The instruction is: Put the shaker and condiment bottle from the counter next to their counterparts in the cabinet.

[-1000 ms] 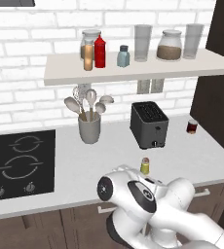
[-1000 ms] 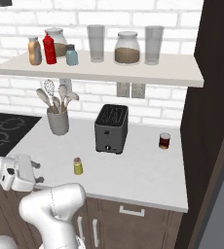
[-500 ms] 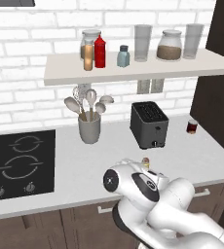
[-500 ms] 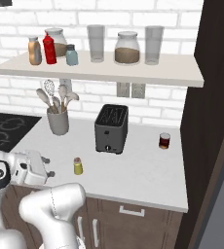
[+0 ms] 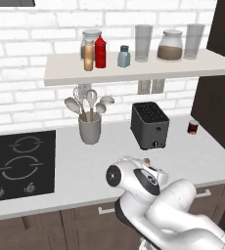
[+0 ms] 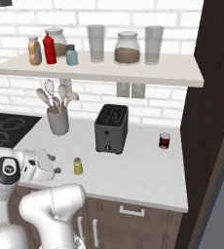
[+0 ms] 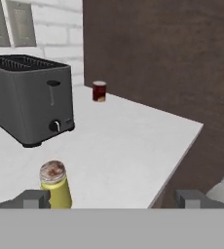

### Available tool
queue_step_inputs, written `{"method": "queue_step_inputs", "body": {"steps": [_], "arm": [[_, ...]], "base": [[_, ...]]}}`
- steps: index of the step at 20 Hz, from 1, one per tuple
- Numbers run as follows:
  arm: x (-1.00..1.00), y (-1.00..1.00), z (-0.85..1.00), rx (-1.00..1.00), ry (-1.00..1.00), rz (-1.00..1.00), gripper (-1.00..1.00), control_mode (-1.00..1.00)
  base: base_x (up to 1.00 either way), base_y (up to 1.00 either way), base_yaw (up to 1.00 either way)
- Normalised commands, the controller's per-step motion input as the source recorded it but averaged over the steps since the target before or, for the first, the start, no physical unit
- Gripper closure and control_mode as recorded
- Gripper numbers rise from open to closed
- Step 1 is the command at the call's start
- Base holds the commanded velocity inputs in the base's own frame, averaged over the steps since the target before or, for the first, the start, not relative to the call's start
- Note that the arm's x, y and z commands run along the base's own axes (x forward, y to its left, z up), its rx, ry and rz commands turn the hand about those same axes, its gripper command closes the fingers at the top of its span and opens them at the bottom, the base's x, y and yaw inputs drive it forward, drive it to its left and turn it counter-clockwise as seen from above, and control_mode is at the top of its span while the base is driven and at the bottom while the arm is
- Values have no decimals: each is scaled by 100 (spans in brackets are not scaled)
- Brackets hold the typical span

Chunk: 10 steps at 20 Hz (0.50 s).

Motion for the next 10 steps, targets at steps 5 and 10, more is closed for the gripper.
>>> {"method": "queue_step_inputs", "body": {"steps": [5,10], "arm": [[31,0,-22,0,0,0,-100,-100],[10,0,-24,0,0,0,-100,-100]], "base": [[0,0,0],[0,0,0]]}}
